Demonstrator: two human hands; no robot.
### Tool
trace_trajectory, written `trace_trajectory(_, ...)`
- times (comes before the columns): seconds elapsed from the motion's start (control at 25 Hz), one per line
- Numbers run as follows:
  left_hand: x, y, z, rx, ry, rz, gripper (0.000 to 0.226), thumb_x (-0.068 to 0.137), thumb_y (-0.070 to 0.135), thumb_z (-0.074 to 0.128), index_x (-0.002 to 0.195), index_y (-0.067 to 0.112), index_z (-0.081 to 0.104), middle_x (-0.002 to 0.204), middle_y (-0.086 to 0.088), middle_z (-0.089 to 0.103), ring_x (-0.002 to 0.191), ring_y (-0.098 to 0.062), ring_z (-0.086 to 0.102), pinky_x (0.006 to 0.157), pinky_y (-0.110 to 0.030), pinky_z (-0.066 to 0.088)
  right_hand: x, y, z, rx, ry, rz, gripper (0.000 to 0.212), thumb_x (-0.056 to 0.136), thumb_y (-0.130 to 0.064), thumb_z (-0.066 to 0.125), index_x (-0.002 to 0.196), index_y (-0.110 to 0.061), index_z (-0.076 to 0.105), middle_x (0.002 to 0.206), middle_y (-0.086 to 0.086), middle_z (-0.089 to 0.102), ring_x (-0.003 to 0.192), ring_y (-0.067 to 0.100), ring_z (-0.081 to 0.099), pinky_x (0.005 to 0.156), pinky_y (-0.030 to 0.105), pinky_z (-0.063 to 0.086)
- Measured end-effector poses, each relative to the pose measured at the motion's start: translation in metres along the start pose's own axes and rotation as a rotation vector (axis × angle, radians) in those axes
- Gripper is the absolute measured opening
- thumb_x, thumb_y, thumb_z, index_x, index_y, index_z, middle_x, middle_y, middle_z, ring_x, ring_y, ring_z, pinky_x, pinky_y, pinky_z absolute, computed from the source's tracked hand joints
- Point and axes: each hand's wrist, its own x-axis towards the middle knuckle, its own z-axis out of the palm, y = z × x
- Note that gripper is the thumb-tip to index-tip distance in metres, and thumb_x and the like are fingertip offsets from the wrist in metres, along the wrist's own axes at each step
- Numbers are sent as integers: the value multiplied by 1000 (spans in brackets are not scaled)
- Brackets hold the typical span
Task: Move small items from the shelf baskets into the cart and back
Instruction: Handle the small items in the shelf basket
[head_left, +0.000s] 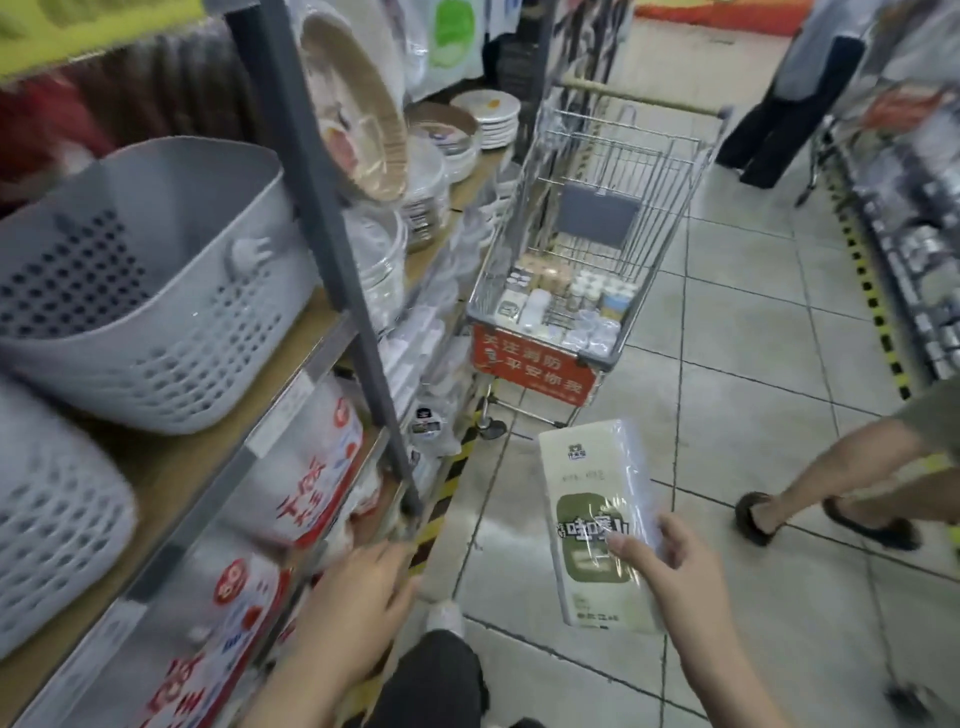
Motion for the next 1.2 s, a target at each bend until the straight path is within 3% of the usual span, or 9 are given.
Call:
trace_trajectory(0.16,87,-19,-9,35,-60,-12,32,97,36,43,127,28,50,125,11,56,112,-5,51,92,-20,42,68,-12,16,29,42,62,53,48,-50,73,90,-19,66,84,-4,74,77,16,71,70,39,55)
trace_trajectory(0.24,138,-13,-19,34,-76,17,31,97,34,44,125,25,52,124,9,58,111,-7,52,90,-21,42,99,-23,22,65,88,76,49,49,-42,76,89,-16,66,84,-2,74,73,13,71,64,32,53)
trace_trajectory(0.4,247,21,-39,10,-80,94,36,98,34,43,132,23,48,128,6,55,115,-11,52,91,-25,43,162,-42,28,115,132,97,45,57,-35,76,94,-13,67,86,2,75,80,21,71,71,38,55)
trace_trajectory(0.6,361,54,-52,-61,-43,139,34,97,30,46,129,20,51,125,3,57,111,-14,54,89,-29,45,251,-60,27,187,149,158,31,71,-23,78,98,-14,66,90,2,74,84,20,71,75,37,55)
trace_trajectory(0.76,455,56,-49,-64,5,54,29,95,28,50,121,18,55,118,-1,62,104,-18,57,83,-31,46,342,-73,28,201,99,201,29,75,-18,77,101,-14,64,90,1,75,83,19,71,70,32,55)
trace_trajectory(0.88,516,51,-45,-75,14,-76,38,96,27,49,132,16,49,128,-3,56,113,-19,54,87,-33,45,411,-75,24,208,36,238,23,81,-16,72,101,-14,63,90,3,74,80,18,72,61,25,54)
trace_trajectory(1.0,565,42,-33,-77,25,-153,41,96,25,49,135,14,45,129,-5,54,114,-20,53,92,-36,45,471,-76,27,200,22,277,32,78,-21,75,107,-11,63,93,4,74,77,15,71,57,19,52)
trace_trajectory(1.12,604,34,-14,-43,-5,-215,45,94,23,52,136,10,42,128,-8,52,116,-23,50,93,-36,44,520,-60,40,210,12,383,30,83,-21,70,109,-10,58,97,6,70,74,18,70,52,26,53)
trace_trajectory(1.2,624,26,2,-19,23,-237,49,93,22,53,138,8,37,136,-10,45,122,-24,46,95,-35,43,551,-53,55,189,7,432,31,84,-27,68,110,-11,58,101,5,68,80,17,68,56,27,52)
